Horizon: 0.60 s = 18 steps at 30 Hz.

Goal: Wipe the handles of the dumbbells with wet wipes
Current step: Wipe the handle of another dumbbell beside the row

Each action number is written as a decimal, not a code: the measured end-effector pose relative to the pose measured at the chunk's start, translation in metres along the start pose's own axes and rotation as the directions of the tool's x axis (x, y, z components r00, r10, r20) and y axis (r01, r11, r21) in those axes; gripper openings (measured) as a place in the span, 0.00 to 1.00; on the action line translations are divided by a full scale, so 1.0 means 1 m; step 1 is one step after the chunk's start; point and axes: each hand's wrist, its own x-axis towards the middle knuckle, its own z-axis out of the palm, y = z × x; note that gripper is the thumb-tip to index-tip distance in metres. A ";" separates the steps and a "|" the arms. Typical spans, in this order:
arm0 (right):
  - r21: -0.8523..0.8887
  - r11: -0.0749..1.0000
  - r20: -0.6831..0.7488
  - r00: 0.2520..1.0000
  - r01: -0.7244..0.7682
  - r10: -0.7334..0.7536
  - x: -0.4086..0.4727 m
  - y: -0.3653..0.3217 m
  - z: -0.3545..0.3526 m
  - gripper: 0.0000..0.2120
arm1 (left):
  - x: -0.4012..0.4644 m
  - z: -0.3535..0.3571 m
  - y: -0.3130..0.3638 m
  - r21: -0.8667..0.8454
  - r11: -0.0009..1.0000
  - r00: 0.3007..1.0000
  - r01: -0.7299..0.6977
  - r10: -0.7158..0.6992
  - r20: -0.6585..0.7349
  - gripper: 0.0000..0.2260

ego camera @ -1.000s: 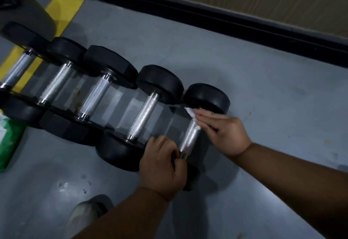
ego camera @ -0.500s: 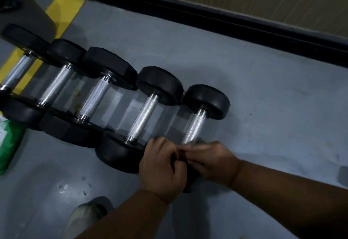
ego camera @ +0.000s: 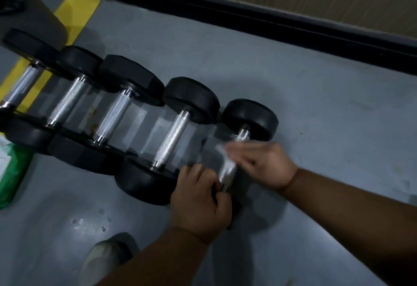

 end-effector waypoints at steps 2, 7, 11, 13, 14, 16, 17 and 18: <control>0.020 0.987 -0.163 0.973 -0.162 0.163 0.005 0.009 -0.005 0.09 | -0.004 0.003 0.005 0.042 0.999 1.000 -0.027 0.027 0.004 0.04; 0.158 0.987 0.118 0.993 0.002 -0.021 -0.033 -0.024 0.010 0.22 | -0.010 0.010 0.019 0.117 0.988 0.994 -0.098 0.091 0.060 0.05; 0.082 0.996 0.062 0.998 -0.034 0.029 -0.025 -0.008 -0.004 0.12 | -0.014 0.015 0.027 0.150 0.981 0.991 -0.121 0.112 0.072 0.05; 0.062 0.984 -0.101 0.980 -0.169 0.174 -0.022 0.002 -0.012 0.10 | -0.014 0.016 0.030 0.150 0.982 0.992 -0.111 0.101 0.069 0.06; 0.071 0.976 -0.151 0.965 -0.206 0.215 -0.022 0.002 -0.013 0.10 | -0.015 0.016 0.031 0.151 0.982 0.992 -0.113 0.103 0.072 0.06; 0.093 0.971 -0.125 0.965 -0.221 0.232 -0.028 -0.010 -0.007 0.11 | -0.014 0.014 0.034 0.155 0.980 0.988 -0.124 0.108 0.107 0.06; 0.118 0.976 -0.066 0.980 -0.182 0.190 -0.034 -0.019 -0.002 0.12 | -0.012 0.011 0.033 0.152 0.982 0.988 -0.110 0.091 0.128 0.06; 0.150 0.982 -0.013 0.993 -0.114 0.117 -0.038 -0.027 0.001 0.13 | -0.009 0.008 0.030 0.148 0.986 0.989 -0.077 0.056 0.140 0.06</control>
